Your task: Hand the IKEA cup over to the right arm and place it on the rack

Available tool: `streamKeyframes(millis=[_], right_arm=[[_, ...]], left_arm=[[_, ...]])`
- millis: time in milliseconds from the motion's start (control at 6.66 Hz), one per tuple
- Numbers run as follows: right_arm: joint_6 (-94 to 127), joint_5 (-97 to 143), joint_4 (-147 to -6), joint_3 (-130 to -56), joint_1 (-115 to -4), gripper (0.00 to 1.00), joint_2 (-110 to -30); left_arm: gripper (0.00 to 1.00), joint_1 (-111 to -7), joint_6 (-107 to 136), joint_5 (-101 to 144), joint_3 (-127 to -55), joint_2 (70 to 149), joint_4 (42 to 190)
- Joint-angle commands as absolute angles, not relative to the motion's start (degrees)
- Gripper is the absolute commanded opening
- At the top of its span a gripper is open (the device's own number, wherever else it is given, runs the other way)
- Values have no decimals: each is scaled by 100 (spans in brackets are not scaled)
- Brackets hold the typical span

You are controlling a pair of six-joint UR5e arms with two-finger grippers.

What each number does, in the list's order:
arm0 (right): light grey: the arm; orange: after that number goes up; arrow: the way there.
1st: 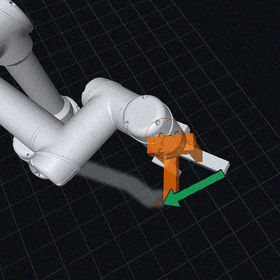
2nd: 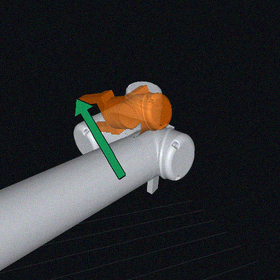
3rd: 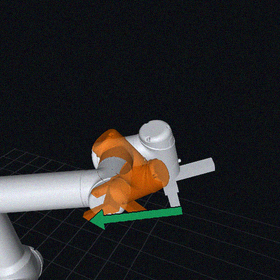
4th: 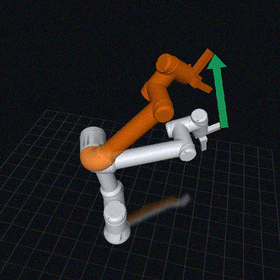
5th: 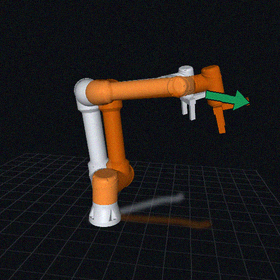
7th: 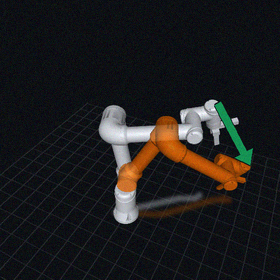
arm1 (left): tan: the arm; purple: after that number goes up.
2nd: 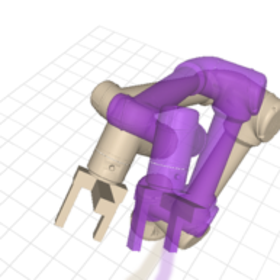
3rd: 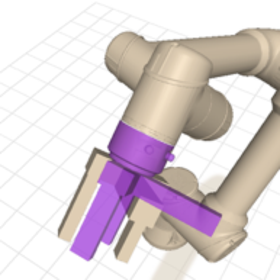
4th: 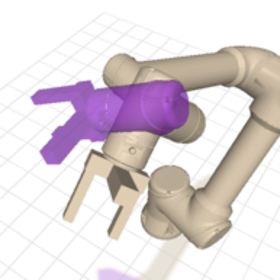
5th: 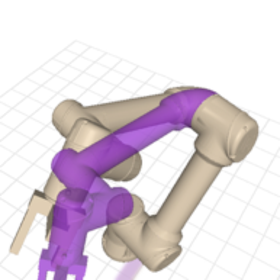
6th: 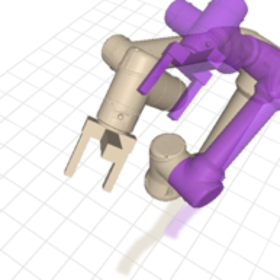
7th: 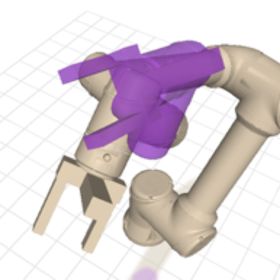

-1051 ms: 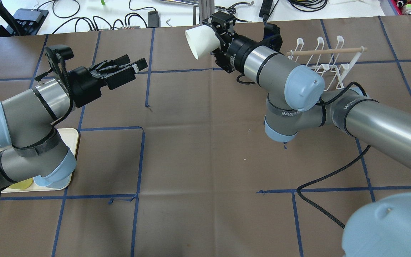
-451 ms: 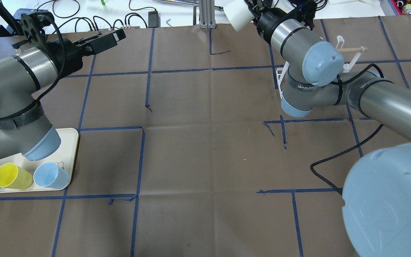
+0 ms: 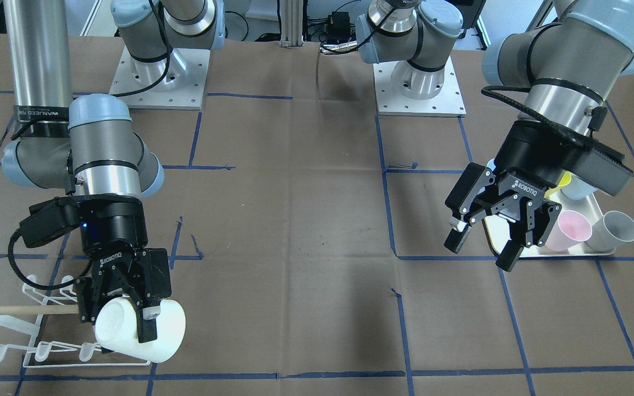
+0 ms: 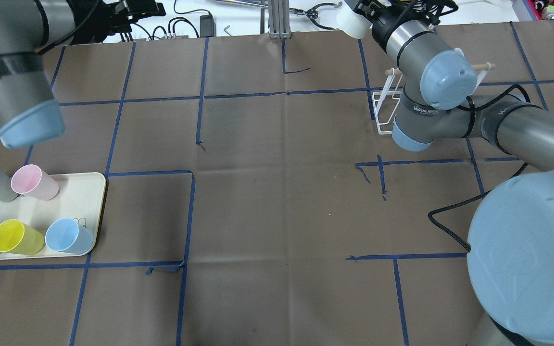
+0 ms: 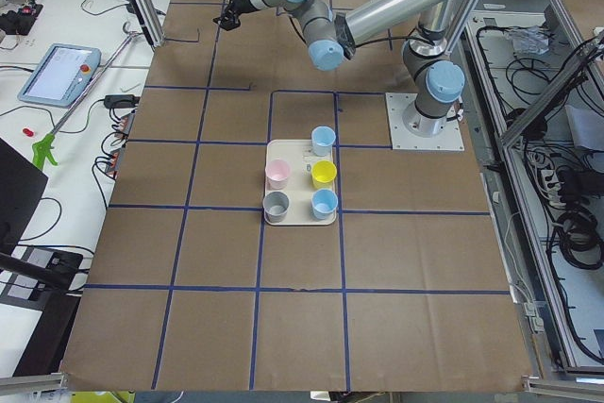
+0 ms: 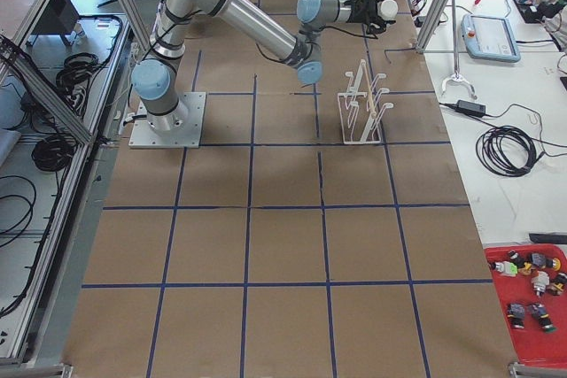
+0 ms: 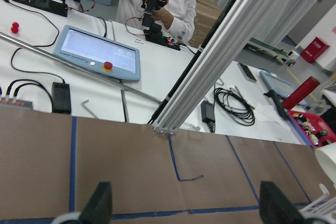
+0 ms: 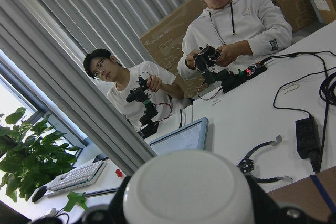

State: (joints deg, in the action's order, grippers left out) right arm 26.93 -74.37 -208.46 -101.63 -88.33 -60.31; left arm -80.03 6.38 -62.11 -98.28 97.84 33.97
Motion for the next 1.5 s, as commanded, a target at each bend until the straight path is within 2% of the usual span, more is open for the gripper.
streamKeyframes(millis=[0, 300, 751, 1202, 1352], right_arm=[[905, -7427, -20856, -10160, -8448, 9, -5986], [195, -7348, -20856, -10160, -8043, 10, -5723], [185, -7339, -20909, -10448, -8042, 10, -5546], [202, -7330, -20900, -10643, -8007, 10, -5546], [202, -7330, -20900, -10704, -8007, 15, -5546]], left_arm=[[100, -8297, 747, -7159, -8957, 9713, 6150], [100, -8497, 581, -7897, -8772, 9660, 7755], [100, -8640, -254, -8604, -8789, 9204, 9013], [100, -8648, -237, -8735, -8946, 9123, 9027], [100, -8675, -220, -8963, -8921, 9158, 9009]])
